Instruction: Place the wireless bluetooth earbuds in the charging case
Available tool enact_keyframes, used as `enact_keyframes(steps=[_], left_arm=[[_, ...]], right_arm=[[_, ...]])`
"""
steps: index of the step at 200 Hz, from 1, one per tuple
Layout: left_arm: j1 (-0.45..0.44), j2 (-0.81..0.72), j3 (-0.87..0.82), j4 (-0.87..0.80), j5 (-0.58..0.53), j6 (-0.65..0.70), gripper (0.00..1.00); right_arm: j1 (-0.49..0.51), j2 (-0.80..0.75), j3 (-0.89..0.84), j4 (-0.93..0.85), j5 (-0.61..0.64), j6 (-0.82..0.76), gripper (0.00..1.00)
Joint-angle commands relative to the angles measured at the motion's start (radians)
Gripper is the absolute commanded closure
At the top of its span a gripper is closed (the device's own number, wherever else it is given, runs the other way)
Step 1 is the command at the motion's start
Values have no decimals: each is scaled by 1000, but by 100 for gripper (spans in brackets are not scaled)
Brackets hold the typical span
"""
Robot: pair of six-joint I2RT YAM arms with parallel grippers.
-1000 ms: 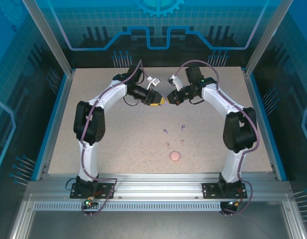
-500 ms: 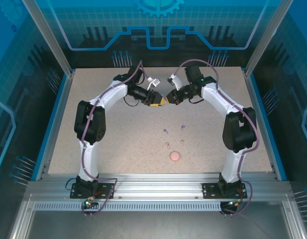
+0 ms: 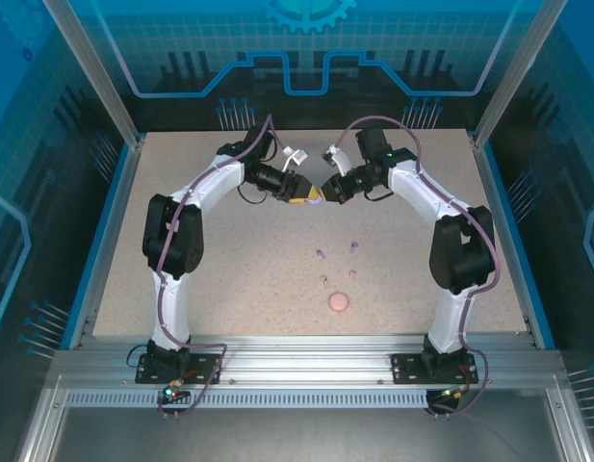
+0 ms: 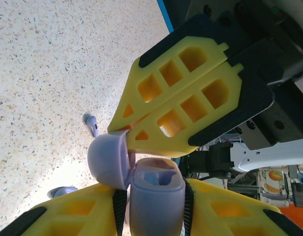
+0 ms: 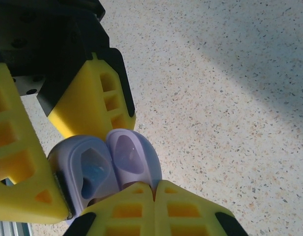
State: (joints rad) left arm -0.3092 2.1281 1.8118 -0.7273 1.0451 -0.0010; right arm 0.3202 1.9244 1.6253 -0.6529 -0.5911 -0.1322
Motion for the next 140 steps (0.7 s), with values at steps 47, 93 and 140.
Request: enact_keyframes(steps=[47,93,140], left_arm=[[8,13,23,5,44,-5,68],[7,13,12,2,55,-1,69],[7,9,4,0,62,7,70]], right_arm=[[10,28,43,-23,-30,-7,100],[9,31,43,-23,-28,-6,100],[10,31,49,-24,-29,-2,100]])
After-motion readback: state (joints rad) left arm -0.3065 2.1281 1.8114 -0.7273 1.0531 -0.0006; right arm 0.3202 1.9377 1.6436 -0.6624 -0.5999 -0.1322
